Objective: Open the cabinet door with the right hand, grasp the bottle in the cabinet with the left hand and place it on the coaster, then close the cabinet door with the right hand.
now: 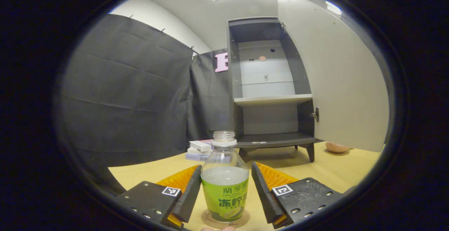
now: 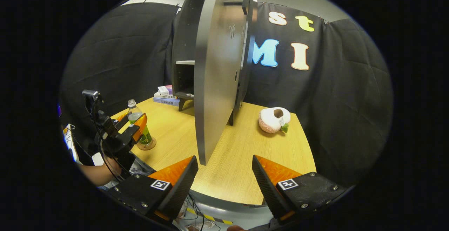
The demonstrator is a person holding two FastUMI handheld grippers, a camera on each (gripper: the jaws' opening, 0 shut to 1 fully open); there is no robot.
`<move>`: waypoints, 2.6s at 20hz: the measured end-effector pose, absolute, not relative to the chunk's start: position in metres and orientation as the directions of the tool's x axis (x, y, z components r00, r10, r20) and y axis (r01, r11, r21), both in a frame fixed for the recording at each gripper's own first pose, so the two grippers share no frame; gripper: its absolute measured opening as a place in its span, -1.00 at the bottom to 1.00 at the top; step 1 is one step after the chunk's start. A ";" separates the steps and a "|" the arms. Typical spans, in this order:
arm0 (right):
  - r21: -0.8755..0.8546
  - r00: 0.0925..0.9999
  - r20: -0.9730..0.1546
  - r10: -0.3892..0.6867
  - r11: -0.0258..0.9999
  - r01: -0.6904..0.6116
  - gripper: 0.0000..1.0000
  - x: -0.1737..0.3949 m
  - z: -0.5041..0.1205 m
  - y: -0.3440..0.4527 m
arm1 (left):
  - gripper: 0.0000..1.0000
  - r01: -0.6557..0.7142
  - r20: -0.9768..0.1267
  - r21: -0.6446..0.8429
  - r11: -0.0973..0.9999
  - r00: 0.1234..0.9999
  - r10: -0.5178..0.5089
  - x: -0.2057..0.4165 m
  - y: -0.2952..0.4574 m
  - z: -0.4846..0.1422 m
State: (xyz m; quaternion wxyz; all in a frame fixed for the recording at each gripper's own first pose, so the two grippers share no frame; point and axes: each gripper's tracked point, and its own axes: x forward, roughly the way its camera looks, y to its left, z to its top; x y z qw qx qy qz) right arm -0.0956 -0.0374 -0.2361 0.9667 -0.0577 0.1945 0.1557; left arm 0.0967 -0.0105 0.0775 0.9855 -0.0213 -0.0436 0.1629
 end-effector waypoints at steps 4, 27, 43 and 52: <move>-0.033 0.889 -0.365 0.276 0.951 -0.309 0.92 -0.095 -0.222 -0.038 | 0.51 -0.326 0.098 -0.073 0.943 0.938 0.332 0.087 -0.004 0.106; 0.163 0.986 0.110 0.129 0.976 -0.146 0.93 -0.028 0.011 -0.099 | 0.63 -0.134 -0.002 0.006 0.991 0.991 0.134 0.060 -0.047 0.363; 0.085 0.949 0.175 0.261 0.957 -0.279 0.83 -0.042 0.033 -0.026 | 0.66 -0.043 0.000 0.086 0.995 0.999 0.043 0.094 -0.055 0.396; 0.160 0.964 0.181 0.196 0.961 -0.225 0.83 -0.020 0.045 0.058 | 0.67 0.050 -0.020 0.065 0.997 0.999 -0.049 0.164 0.017 0.370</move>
